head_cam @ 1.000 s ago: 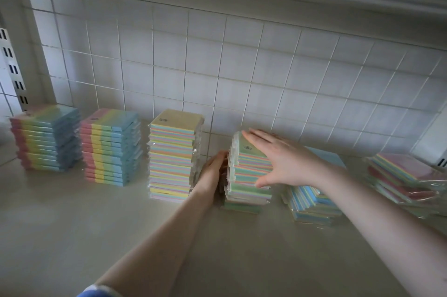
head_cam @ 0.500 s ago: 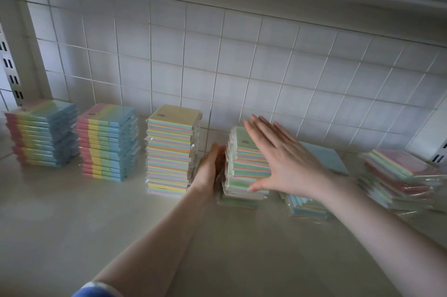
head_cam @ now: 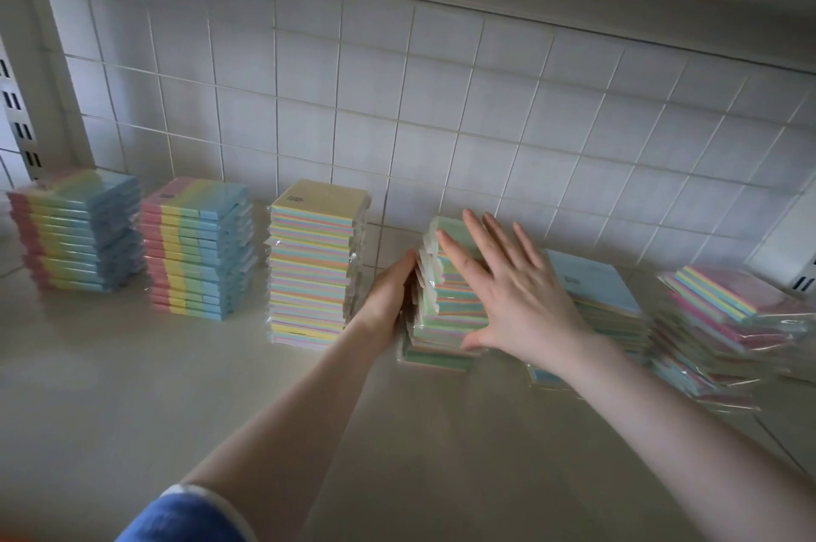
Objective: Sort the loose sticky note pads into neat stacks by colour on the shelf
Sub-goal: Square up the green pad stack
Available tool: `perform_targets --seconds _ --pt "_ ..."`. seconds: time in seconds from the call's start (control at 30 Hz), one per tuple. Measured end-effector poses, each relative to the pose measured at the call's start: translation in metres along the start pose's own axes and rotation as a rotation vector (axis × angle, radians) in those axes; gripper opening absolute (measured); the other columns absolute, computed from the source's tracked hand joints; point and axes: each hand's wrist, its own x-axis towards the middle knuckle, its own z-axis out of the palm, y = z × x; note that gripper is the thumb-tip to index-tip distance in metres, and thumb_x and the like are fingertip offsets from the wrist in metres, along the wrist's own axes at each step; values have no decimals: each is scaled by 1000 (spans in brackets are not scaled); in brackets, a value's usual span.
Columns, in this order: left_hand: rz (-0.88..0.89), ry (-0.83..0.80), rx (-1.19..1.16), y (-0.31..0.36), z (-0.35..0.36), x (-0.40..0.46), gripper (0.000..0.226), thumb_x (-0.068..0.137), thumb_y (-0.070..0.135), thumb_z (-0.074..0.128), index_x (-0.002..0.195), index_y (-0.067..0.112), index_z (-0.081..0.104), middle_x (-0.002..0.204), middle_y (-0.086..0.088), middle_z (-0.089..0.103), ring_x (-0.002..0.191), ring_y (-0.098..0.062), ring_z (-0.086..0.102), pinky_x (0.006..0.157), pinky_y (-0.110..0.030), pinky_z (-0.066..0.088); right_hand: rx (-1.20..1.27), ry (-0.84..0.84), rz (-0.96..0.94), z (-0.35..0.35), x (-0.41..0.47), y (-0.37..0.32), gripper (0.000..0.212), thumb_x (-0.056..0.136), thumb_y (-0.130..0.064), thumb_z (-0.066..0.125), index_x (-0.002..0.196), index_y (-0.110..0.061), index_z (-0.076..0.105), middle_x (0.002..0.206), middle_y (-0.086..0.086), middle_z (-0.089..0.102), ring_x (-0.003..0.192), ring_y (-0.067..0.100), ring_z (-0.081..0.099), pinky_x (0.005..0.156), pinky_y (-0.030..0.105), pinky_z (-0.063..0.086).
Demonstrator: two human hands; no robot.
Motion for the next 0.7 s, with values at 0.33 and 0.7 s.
perform_targets --seconds 0.33,0.7 --pt "11 118 -64 -3 3 1 52 101 42 28 119 8 63 116 -18 66 110 -33 62 102 -46 44 106 -7 -34 0 7 4 140 34 -60 85 149 -21 14 147 19 37 128 37 46 104 47 36" --pt "188 243 66 -16 10 -19 47 99 44 27 113 25 68 115 7 68 113 -11 60 108 -37 38 450 202 264 0 -11 -21 89 81 -63 46 148 -9 24 153 16 25 141 30 27 113 40 25"
